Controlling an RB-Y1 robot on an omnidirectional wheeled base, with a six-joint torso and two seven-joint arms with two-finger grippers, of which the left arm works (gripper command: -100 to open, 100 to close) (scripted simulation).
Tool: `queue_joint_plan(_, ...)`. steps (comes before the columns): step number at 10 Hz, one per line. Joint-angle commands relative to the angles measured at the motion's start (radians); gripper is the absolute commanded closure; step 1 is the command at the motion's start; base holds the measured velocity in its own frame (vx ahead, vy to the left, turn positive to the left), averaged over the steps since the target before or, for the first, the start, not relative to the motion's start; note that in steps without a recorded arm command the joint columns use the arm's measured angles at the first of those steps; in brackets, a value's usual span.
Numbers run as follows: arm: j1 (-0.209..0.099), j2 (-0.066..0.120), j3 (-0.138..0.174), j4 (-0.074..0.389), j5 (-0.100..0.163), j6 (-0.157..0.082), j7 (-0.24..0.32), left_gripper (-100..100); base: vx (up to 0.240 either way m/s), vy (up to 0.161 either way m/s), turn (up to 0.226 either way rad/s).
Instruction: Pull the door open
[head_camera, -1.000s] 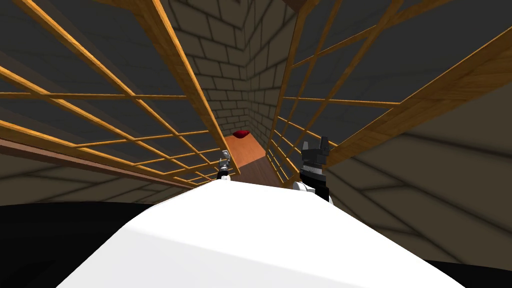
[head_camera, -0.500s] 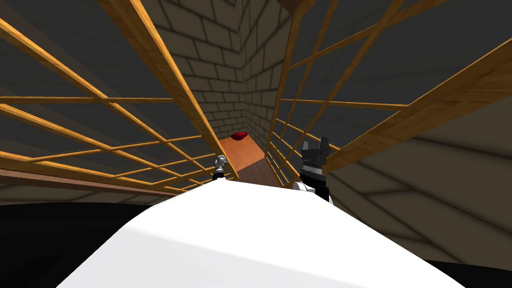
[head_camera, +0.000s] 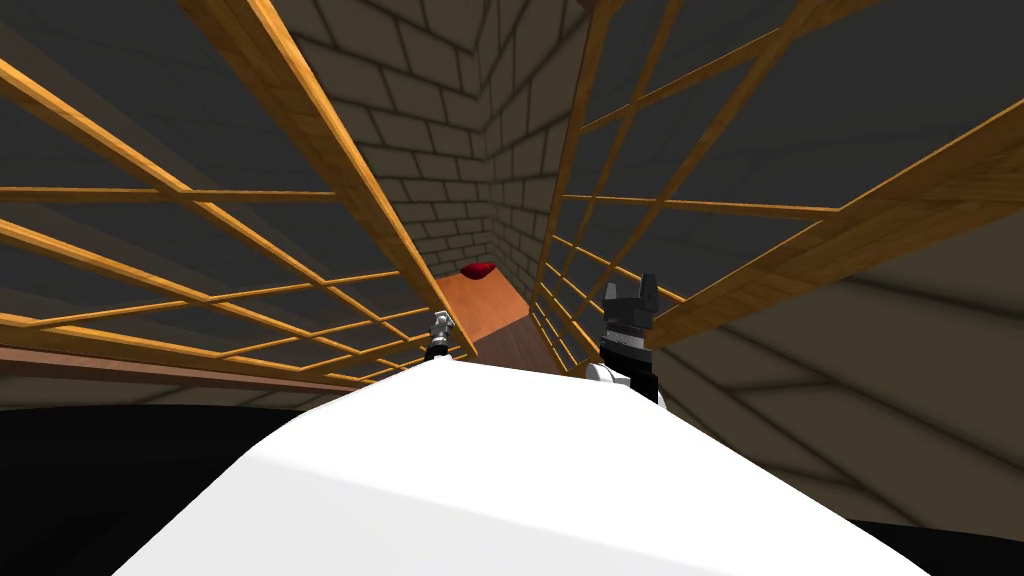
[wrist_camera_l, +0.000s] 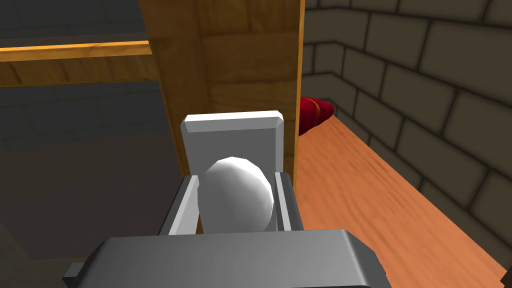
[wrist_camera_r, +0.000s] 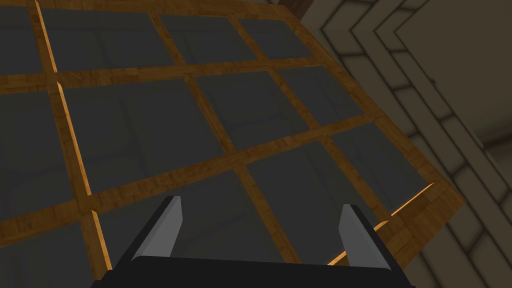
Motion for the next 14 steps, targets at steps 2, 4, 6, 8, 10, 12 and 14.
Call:
queue_joint_plan(2,0.000,0.000,0.000,0.000,0.000,-0.001,0.001,100,0.000,0.000,0.000)
queue_joint_plan(4,0.004,0.006,-0.027,-0.010,-0.015,0.001,0.019,100,-0.173,0.029,-0.073)
queue_joint_plan(6,0.007,0.012,-0.049,-0.019,-0.028,0.002,0.036,100,-0.208,-0.002,-0.053)
queue_joint_plan(8,0.011,0.020,-0.079,-0.031,-0.044,0.003,0.058,100,-0.239,0.002,-0.059)
queue_joint_plan(10,0.014,0.027,-0.104,-0.040,-0.058,0.003,0.077,100,-0.252,0.023,-0.067)
queue_joint_plan(12,0.020,0.028,-0.108,-0.046,-0.060,0.008,0.075,100,-0.164,0.011,-0.032)
queue_joint_plan(14,0.036,0.047,-0.144,-0.052,-0.078,-0.006,0.111,100,-0.222,0.002,-0.109)
